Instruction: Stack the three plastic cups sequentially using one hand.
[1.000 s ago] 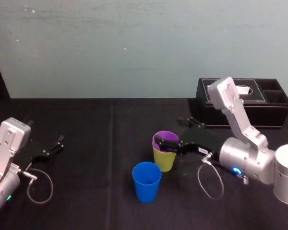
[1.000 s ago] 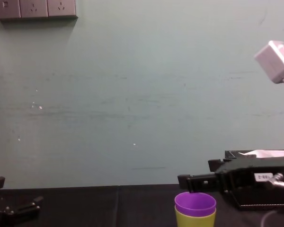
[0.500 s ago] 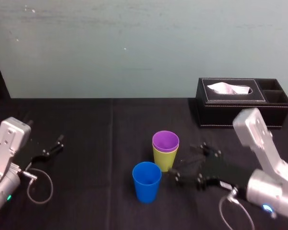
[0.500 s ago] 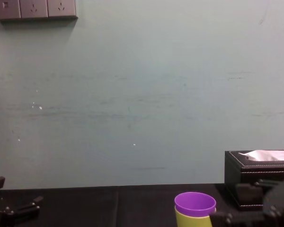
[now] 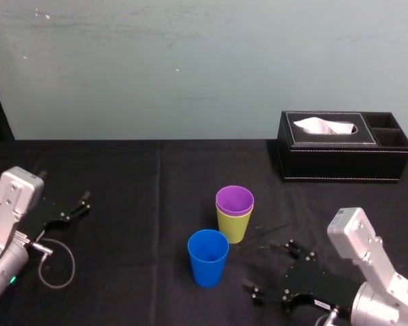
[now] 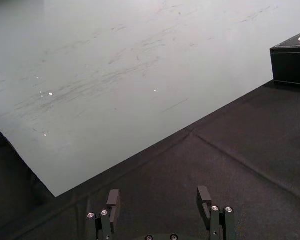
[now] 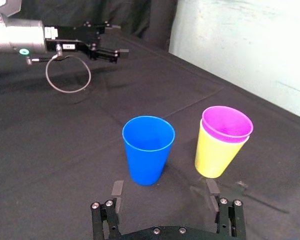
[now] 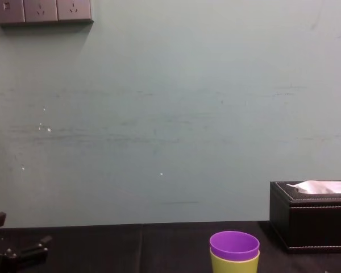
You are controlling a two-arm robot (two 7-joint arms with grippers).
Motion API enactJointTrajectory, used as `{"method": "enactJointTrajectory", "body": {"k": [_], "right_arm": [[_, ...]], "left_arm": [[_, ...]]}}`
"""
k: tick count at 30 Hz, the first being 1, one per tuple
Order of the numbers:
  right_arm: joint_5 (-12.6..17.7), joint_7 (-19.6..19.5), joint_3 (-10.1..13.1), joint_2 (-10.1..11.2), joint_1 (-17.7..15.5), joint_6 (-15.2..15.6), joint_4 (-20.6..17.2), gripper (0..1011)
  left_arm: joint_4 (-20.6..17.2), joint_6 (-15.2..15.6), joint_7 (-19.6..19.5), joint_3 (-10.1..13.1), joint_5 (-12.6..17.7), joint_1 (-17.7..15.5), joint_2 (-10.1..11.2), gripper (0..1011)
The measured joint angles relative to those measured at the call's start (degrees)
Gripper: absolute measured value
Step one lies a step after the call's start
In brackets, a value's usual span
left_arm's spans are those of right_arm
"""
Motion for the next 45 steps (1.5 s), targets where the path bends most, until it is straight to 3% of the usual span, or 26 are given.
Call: {"method": "enactJointTrajectory", "body": {"k": [6,24,45], "right_arm": [[-0.9,0.2,-0.8,-1.3,0.3,0.0,1.1,1004],[-0.9,0.0,-2.9,-5.4,2.7,5.6,3.1,1004],[-0.7,-0.6,-4.5,-8.5,5.9,6.7,6.7,1004]], "left_arm": [[0.0,0.0,0.0,0.0,0.0,0.0,0.0,1000],[0.0,0.0,0.0,0.0,0.0,0.0,0.0,1000],[0.0,0.0,0.0,0.0,0.0,0.0,0.0,1000]]}}
